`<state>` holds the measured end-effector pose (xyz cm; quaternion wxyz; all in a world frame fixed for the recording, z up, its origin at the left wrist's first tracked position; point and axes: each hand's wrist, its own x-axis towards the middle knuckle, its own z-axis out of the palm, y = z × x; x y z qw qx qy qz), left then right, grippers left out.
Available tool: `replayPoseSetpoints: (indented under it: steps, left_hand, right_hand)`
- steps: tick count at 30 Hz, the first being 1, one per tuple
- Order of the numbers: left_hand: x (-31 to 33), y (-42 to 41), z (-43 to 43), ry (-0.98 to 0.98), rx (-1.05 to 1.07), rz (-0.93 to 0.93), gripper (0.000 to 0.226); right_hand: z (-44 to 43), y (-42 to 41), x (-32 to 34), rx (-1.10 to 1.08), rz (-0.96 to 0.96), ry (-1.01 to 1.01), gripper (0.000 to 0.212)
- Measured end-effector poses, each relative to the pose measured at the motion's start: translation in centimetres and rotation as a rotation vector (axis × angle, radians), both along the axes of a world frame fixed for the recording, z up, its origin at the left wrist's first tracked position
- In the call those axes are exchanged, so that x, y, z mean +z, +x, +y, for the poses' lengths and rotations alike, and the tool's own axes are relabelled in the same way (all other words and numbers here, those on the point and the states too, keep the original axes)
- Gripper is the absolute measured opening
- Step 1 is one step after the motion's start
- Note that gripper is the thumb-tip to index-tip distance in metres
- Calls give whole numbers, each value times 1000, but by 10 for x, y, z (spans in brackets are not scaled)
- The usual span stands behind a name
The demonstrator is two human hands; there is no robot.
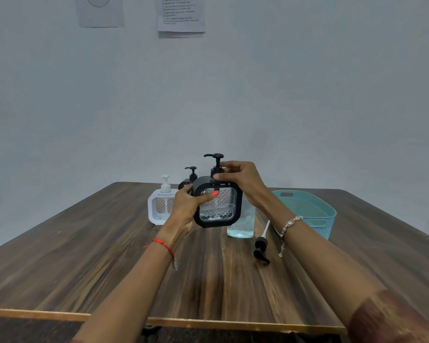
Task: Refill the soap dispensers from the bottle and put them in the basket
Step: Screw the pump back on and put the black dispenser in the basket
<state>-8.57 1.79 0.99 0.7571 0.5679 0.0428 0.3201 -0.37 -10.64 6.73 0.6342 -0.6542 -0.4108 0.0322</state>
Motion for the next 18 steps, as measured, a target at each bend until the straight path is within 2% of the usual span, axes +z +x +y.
replayPoseSetpoints:
  steps: [2,4,8,10,13,16,18]
  left_hand:
    - [1,0,-2,25,-3,12,47]
    - [1,0,-4,36,-6,19,41]
    - [1,-2,-3,5,-11,8,38]
    - [0,-3,-3,5,-4,14,39]
    - [-3,-2,-4,-30,-18,7,33]
    - [-5,-3,-5,-64,-37,-6,30]
    - [-5,-4,-4,-61,-43,-1,30]
  right_hand:
    - [3,0,-1,-111,-89,-44,37]
    - [4,-1,0,-71,-105,-82,37]
    - [-3,1,8,92,4,-95,6]
    - [-3,1,7,-18,-69,-116,11]
    - [3,-2,0,-195,-131,-124,30]
    - [0,-1,3,-48,-69,-145,30]
    - [-3,0,5,63,-24,-160,38]
